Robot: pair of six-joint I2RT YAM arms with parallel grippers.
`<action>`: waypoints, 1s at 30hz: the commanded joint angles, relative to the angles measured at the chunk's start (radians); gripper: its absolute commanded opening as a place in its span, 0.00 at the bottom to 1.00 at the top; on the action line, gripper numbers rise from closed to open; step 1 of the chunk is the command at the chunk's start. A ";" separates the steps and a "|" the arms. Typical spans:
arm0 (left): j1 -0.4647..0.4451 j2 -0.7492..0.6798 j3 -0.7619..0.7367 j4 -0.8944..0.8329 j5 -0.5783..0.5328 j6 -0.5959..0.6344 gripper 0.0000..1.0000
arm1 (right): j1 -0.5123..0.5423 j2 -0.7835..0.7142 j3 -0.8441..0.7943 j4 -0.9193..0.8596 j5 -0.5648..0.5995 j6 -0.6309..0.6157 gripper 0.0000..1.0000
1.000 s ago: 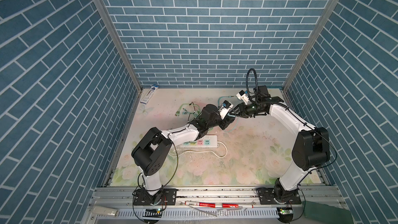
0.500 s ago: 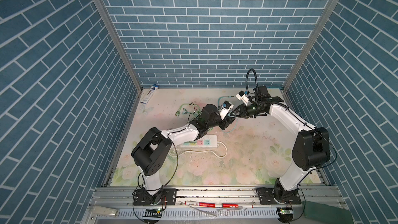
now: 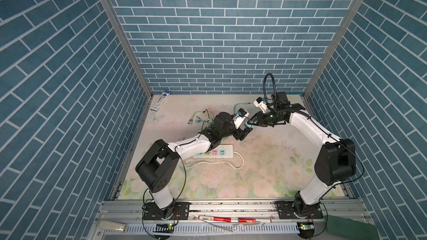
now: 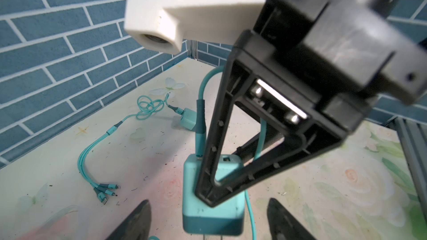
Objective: Insert the plug
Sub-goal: 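Carry the teal charger to the power strip while the left arm withdraws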
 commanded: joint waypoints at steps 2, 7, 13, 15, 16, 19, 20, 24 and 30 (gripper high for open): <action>0.026 -0.117 -0.006 -0.158 -0.035 0.005 0.88 | 0.010 -0.069 0.032 0.025 0.052 -0.054 0.00; 0.064 -0.278 -0.021 -0.396 -0.172 -0.018 0.90 | 0.045 -0.090 0.030 0.013 0.054 -0.169 0.00; 0.097 -0.512 -0.120 -0.556 -0.358 -0.090 0.98 | 0.206 -0.100 0.021 -0.006 0.152 -0.419 0.00; 0.102 -0.587 -0.152 -0.594 -0.390 -0.111 0.99 | 0.246 -0.074 0.036 0.000 0.171 -0.442 0.00; 0.102 -0.612 -0.162 -0.614 -0.404 -0.121 0.99 | 0.259 -0.059 0.044 0.002 0.172 -0.442 0.00; 0.103 -0.683 -0.189 -0.672 -0.463 -0.148 1.00 | 0.315 -0.007 0.062 0.003 0.203 -0.474 0.00; 0.105 -0.703 -0.195 -0.691 -0.481 -0.154 1.00 | 0.341 0.012 0.069 -0.003 0.232 -0.495 0.00; 0.105 -0.765 -0.211 -0.754 -0.555 -0.192 1.00 | 0.430 0.087 0.106 -0.038 0.337 -0.569 0.00; 0.110 -0.834 -0.233 -0.822 -0.649 -0.257 1.00 | 0.502 0.129 0.059 0.070 0.363 -0.641 0.00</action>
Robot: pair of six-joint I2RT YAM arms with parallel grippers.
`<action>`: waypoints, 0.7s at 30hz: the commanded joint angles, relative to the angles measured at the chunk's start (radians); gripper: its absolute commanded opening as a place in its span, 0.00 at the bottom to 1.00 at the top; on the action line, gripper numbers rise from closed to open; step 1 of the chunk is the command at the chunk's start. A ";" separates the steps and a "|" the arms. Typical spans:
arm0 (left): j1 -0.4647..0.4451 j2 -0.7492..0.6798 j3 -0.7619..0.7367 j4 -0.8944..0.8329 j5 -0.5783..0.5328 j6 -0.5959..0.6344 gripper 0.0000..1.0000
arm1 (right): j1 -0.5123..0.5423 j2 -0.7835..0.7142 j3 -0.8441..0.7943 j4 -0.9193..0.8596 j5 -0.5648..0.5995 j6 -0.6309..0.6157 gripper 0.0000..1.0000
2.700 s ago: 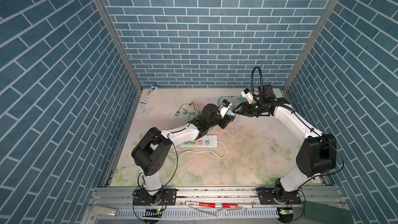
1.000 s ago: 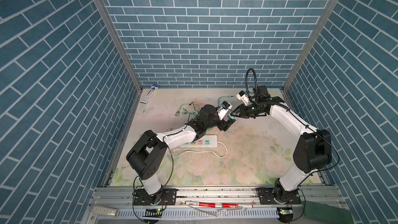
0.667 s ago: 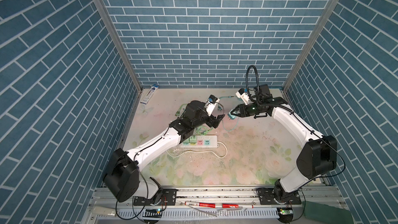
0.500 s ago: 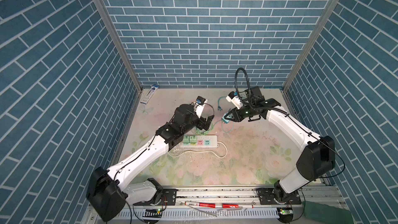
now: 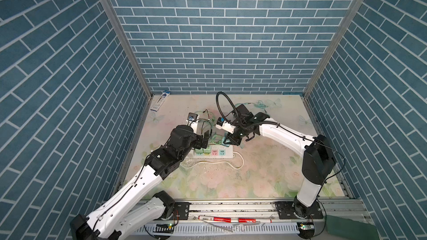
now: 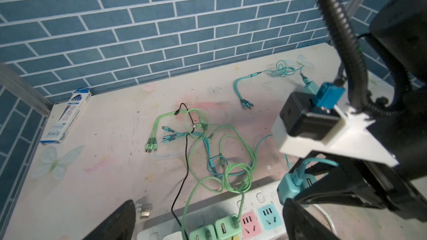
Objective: Insert the plug
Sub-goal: 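Carry the teal charger to the power strip while the left arm withdraws, then lower the teal charger plug into the socket beside the green chargers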
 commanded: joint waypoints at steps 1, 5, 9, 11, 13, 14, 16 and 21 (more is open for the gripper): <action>0.008 -0.036 -0.023 -0.076 -0.081 -0.054 1.00 | 0.028 -0.004 -0.020 0.090 0.038 -0.122 0.00; 0.017 -0.077 -0.047 -0.101 -0.103 -0.083 1.00 | 0.074 -0.006 -0.054 0.195 0.085 -0.151 0.00; 0.024 -0.116 -0.067 -0.120 -0.109 -0.105 1.00 | 0.107 0.007 -0.075 0.238 0.113 -0.204 0.00; 0.030 -0.133 -0.074 -0.127 -0.112 -0.117 1.00 | 0.126 0.011 -0.092 0.265 0.132 -0.238 0.00; 0.040 -0.150 -0.086 -0.133 -0.101 -0.130 1.00 | 0.128 0.022 -0.099 0.279 0.152 -0.253 0.00; 0.044 -0.157 -0.088 -0.136 -0.094 -0.135 1.00 | 0.129 0.026 -0.102 0.286 0.167 -0.258 0.00; 0.047 -0.169 -0.094 -0.146 -0.089 -0.148 1.00 | 0.132 0.033 -0.103 0.286 0.182 -0.274 0.00; 0.053 -0.195 -0.107 -0.167 -0.108 -0.156 1.00 | 0.137 0.043 -0.121 0.312 0.162 -0.295 0.00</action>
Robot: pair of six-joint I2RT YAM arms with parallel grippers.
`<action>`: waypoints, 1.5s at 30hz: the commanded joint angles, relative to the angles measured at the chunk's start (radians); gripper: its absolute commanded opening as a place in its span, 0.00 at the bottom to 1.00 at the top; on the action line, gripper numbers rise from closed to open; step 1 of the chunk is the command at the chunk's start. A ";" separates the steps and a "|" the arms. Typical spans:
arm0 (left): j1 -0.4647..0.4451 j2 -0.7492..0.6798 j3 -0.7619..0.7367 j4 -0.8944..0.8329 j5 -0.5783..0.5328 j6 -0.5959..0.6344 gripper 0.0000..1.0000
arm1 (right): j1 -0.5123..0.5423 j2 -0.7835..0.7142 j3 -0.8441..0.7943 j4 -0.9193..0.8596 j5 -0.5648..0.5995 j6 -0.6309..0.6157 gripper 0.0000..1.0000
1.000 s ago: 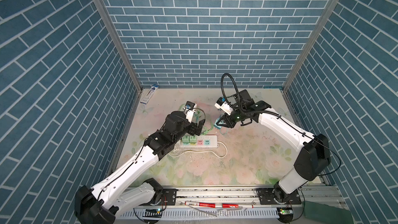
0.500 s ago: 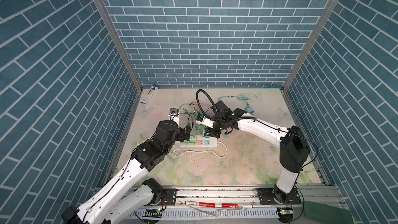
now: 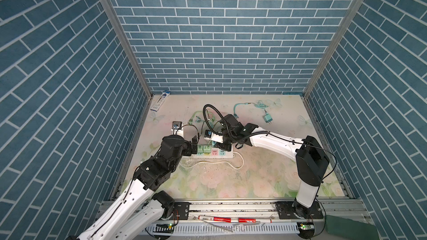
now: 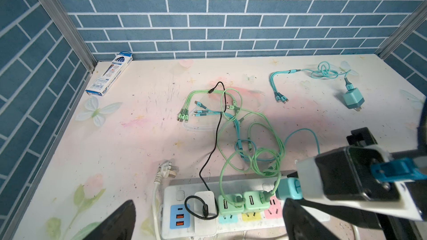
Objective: Insert the plug
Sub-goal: 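Lower the teal charger plug into the socket beside the green chargers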
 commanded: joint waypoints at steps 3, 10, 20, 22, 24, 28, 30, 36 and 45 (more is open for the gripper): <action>0.015 -0.036 -0.019 -0.037 -0.029 -0.026 1.00 | 0.004 0.036 -0.029 0.024 -0.018 -0.072 0.00; 0.030 -0.057 -0.028 -0.046 -0.015 -0.041 1.00 | 0.004 0.056 -0.020 0.011 -0.073 -0.071 0.00; 0.032 -0.057 -0.036 -0.047 -0.018 -0.040 1.00 | 0.014 0.082 -0.017 0.016 -0.099 -0.065 0.00; 0.033 -0.056 -0.037 -0.048 -0.016 -0.042 1.00 | 0.016 0.087 -0.019 0.028 -0.099 -0.066 0.00; 0.033 -0.056 -0.039 -0.048 -0.017 -0.040 1.00 | 0.016 0.096 -0.015 0.028 -0.097 -0.070 0.00; 0.033 -0.056 -0.040 -0.047 -0.014 -0.038 1.00 | 0.017 0.103 -0.025 0.049 -0.087 -0.081 0.00; 0.033 -0.056 -0.039 -0.045 -0.014 -0.038 1.00 | 0.016 0.107 -0.028 0.053 -0.087 -0.086 0.00; 0.033 -0.056 -0.033 -0.058 -0.011 -0.039 1.00 | 0.017 0.132 -0.013 0.041 -0.098 -0.099 0.00; 0.034 -0.082 -0.037 -0.047 -0.016 -0.039 1.00 | 0.017 0.194 0.018 -0.023 -0.124 -0.089 0.00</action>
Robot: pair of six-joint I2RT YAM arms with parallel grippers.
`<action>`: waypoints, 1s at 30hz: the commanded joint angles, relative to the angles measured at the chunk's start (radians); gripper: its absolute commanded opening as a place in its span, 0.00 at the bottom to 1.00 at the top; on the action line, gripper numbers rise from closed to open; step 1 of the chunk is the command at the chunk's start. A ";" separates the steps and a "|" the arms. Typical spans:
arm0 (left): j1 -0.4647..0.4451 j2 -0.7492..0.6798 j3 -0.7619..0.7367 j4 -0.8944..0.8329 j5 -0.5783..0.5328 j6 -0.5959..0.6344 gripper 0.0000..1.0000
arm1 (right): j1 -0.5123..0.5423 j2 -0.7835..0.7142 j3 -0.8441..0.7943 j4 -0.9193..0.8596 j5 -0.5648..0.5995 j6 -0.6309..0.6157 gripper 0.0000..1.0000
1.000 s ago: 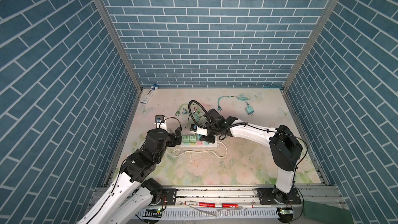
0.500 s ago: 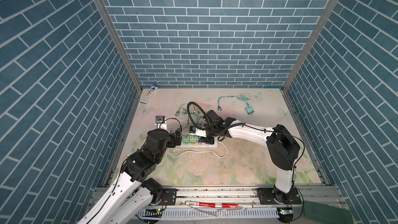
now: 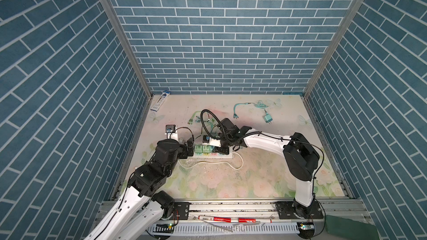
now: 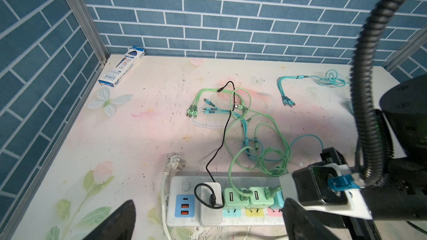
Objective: Insert the plug
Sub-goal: 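Lower the teal charger plug into the socket beside the green chargers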
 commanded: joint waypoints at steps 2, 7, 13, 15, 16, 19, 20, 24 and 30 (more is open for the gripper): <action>0.008 0.001 -0.015 0.003 -0.007 -0.002 1.00 | 0.014 0.091 0.035 -0.095 -0.035 -0.034 0.00; 0.008 0.003 -0.015 0.005 0.000 -0.004 1.00 | 0.018 0.116 0.034 -0.100 -0.067 -0.020 0.00; 0.008 0.005 -0.013 0.004 -0.006 0.005 1.00 | 0.018 0.175 0.106 -0.186 -0.020 0.014 0.00; 0.010 0.007 -0.014 0.005 -0.017 0.000 1.00 | 0.019 0.164 0.113 -0.182 -0.016 0.035 0.08; 0.010 0.008 -0.015 0.004 -0.024 -0.004 1.00 | 0.020 0.158 0.115 -0.182 -0.015 0.040 0.12; 0.016 0.013 -0.016 -0.003 -0.046 -0.017 1.00 | 0.019 0.144 0.126 -0.172 -0.019 0.061 0.22; 0.017 0.013 -0.017 -0.006 -0.054 -0.019 1.00 | 0.019 0.139 0.132 -0.171 -0.023 0.068 0.25; 0.020 0.013 -0.016 -0.019 -0.074 -0.028 1.00 | 0.019 0.116 0.144 -0.150 -0.052 0.114 0.34; 0.022 0.062 -0.003 -0.029 -0.075 -0.030 1.00 | 0.019 0.055 0.126 -0.096 -0.075 0.157 0.44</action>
